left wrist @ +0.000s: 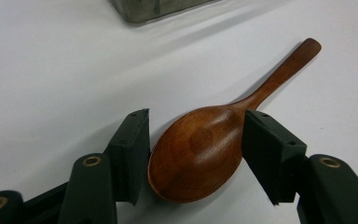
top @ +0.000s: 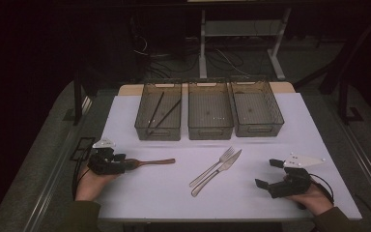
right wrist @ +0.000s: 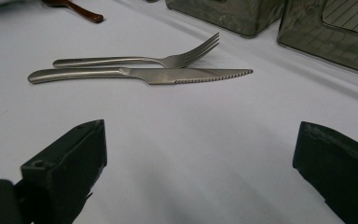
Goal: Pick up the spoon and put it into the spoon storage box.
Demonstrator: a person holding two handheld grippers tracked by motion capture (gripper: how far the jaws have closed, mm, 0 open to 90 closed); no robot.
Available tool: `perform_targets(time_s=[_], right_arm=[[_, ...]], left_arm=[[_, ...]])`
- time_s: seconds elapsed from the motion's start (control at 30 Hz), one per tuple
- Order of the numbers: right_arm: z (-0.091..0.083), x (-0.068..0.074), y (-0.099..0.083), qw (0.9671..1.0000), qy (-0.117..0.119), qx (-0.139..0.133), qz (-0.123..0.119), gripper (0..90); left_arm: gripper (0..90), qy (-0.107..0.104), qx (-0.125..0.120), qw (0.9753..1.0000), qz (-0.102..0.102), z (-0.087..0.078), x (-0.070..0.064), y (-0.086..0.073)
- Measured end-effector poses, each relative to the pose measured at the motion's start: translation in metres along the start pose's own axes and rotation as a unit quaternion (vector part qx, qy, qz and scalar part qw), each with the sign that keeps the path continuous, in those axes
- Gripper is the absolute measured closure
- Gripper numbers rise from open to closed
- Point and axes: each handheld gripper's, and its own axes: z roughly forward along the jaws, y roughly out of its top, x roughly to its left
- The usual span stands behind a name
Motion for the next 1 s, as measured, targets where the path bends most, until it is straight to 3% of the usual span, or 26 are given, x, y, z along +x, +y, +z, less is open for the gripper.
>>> perform_targets(time_s=[0.83,1.0], right_arm=[[0.0002,-0.0009,-0.0002,1.0000,-0.001,-0.001,0.002,2.3],[0.0002,-0.0007,-0.0002,1.0000,-0.002,0.000,0.001,2.3]], left_arm=[[40.0,-0.002,0.019,0.9994,0.028,0.0022,-0.0053,-0.0047],[41.5,0.005,0.023,0.9986,0.047,0.0011,-0.0074,-0.0065]])
